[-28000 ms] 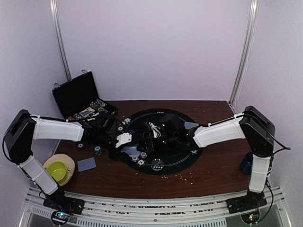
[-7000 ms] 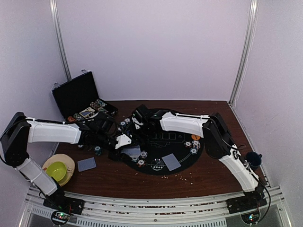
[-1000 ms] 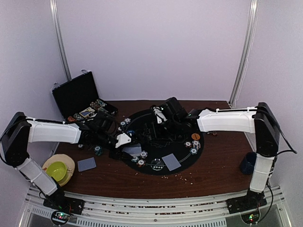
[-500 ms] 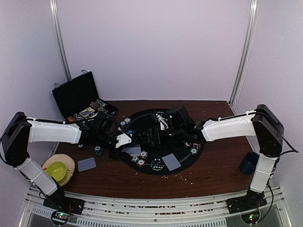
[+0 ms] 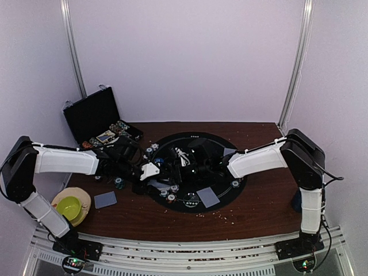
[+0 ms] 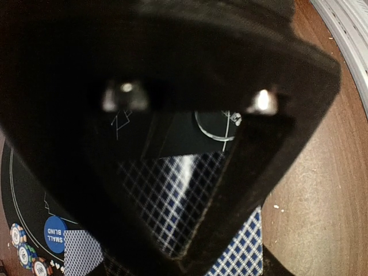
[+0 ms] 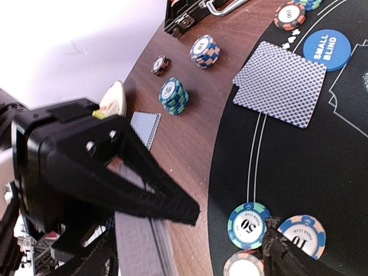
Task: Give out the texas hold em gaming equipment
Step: Pick up the poker card from the face-down deck piles.
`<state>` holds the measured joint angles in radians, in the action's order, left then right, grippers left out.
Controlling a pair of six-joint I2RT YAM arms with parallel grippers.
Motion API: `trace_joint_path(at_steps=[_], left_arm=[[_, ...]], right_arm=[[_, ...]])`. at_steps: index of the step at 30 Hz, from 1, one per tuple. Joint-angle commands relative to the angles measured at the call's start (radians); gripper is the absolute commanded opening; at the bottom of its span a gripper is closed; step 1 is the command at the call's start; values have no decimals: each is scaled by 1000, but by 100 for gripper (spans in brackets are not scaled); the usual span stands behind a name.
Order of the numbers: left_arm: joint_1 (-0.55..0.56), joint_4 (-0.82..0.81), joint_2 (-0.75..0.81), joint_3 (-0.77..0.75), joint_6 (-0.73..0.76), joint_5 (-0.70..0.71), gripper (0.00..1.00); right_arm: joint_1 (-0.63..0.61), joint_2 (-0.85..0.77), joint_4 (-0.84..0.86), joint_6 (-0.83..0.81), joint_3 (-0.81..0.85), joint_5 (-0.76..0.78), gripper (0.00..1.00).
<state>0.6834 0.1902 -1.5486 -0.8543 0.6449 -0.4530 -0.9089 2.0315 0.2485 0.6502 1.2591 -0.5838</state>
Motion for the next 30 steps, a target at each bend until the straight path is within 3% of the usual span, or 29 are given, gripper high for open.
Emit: trace_joint_path(at_steps=[1, 16, 23, 30], left_arm=[[-2, -20, 8, 5, 2, -28, 51], [-2, -20, 6, 3, -1, -24, 51], [-1, -20, 1, 2, -1, -17, 51], [-2, -21, -1, 1, -1, -17, 51]], right_arm=[[5, 3, -40, -31, 29, 65, 82], [24, -85, -114, -88, -42, 88, 58], [22, -90, -57, -25, -48, -38, 51], [21, -143, -56, -19, -83, -47, 41]])
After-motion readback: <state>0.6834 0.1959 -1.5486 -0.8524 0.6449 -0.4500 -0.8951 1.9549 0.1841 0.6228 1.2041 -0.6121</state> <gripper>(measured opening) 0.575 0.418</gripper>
